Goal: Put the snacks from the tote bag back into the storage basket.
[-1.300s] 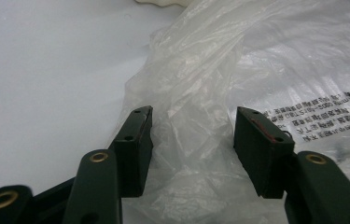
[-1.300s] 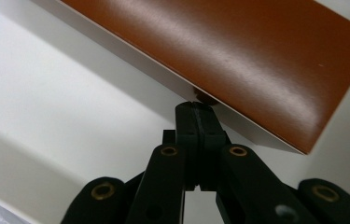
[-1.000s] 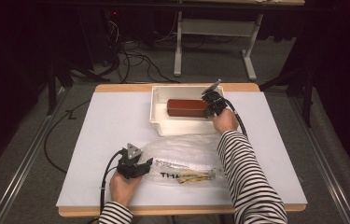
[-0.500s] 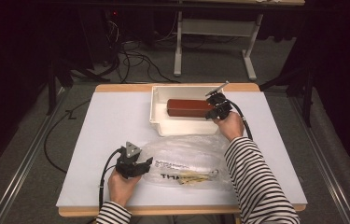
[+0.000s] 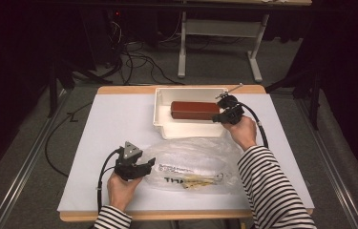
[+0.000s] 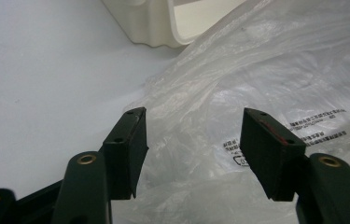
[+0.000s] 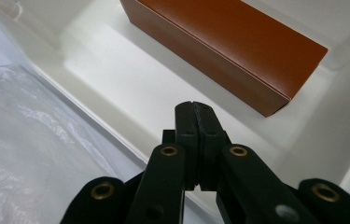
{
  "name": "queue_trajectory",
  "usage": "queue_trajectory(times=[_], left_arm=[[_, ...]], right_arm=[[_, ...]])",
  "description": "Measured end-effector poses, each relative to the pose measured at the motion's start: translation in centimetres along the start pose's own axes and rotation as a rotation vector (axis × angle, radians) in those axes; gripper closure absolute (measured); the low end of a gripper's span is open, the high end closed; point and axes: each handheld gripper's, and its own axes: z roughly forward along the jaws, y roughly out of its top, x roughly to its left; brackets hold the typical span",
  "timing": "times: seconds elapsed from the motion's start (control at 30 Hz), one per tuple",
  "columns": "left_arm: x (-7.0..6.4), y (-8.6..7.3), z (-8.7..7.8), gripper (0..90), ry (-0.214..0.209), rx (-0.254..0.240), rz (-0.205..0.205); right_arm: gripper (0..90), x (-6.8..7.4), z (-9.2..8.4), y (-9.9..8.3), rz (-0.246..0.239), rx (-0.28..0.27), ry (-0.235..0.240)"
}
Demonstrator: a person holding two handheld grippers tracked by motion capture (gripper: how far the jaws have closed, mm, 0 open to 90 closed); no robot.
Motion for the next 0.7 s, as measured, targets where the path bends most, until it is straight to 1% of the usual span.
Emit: queue_trajectory(times=[0.03, 0.07, 0.17, 0.43, 0.47, 0.5, 0.57, 0.63, 0.67, 0.7], left_arm=[[0.0, 0.1, -0.1, 41.8, 0.0, -0.002, 0.002], [0.0, 0.1, -0.1, 41.9, -0.001, -0.002, 0.003], [0.1, 0.2, -0.2, 41.9, -0.005, 0.004, 0.007], [0.2, 0.3, -0.6, 41.8, -0.013, -0.012, -0.007], [0.2, 0.3, -0.7, 41.9, -0.013, -0.009, -0.006], [0.2, 0.3, -0.7, 41.9, -0.013, -0.009, -0.007], [0.3, 0.3, -0.9, 41.9, -0.014, -0.008, -0.015], [0.3, 0.4, -1.2, 41.8, -0.025, -0.007, -0.025], [0.3, 0.4, -1.3, 41.9, -0.023, -0.007, -0.02], [0.3, 0.4, -1.5, 41.8, -0.018, -0.006, -0.014]], right_arm=[[90.0, 0.0, -0.1, -0.2, 0.002, -0.011, 0.008], [90.0, 0.0, -0.2, -0.4, 0.005, -0.008, 0.014], [90.0, 0.1, -0.5, -0.8, -0.012, -0.016, 0.016], [88.7, 0.7, -2.4, -1.7, -0.036, -0.045, 0.029], [88.6, 0.8, -2.7, -1.8, -0.033, -0.058, 0.031], [88.5, 0.7, -2.9, -2.1, -0.031, -0.076, 0.036], [88.2, 0.8, -3.3, -2.8, -0.021, -0.085, 0.049], [87.7, 0.8, -3.6, -3.6, -0.023, -0.097, 0.055], [87.4, 0.9, -3.8, -4.0, -0.015, -0.092, 0.062], [87.2, 0.9, -3.9, -4.4, -0.019, -0.093, 0.057]])
